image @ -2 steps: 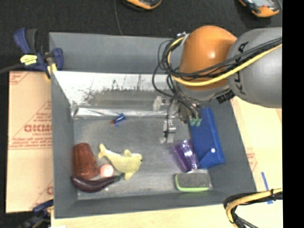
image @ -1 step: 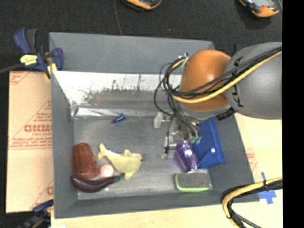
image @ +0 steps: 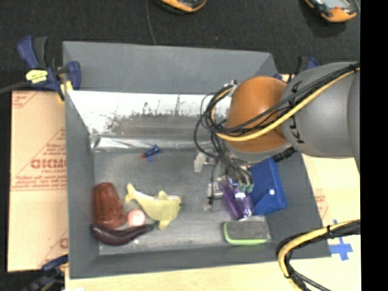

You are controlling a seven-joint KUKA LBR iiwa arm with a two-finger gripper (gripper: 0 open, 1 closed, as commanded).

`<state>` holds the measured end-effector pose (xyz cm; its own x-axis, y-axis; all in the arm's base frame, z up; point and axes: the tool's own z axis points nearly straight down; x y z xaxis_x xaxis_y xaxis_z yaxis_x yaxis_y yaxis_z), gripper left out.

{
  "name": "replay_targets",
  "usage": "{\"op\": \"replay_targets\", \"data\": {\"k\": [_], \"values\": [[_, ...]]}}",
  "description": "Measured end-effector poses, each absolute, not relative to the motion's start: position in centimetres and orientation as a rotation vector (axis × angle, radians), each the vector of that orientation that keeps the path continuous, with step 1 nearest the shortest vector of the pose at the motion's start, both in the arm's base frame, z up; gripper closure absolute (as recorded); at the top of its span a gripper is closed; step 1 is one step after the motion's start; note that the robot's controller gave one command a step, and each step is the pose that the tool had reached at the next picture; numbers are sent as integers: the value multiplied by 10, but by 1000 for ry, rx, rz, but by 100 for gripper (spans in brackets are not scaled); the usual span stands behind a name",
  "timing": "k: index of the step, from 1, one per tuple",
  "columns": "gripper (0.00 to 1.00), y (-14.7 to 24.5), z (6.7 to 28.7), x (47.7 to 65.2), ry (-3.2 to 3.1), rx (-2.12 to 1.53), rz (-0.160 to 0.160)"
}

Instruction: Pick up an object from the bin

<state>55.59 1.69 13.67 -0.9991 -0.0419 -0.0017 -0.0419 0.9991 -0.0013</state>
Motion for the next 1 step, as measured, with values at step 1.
{"op": "replay_targets", "data": {"k": [1], "values": [[0,-29,179,564,3140,-85,1]]}}
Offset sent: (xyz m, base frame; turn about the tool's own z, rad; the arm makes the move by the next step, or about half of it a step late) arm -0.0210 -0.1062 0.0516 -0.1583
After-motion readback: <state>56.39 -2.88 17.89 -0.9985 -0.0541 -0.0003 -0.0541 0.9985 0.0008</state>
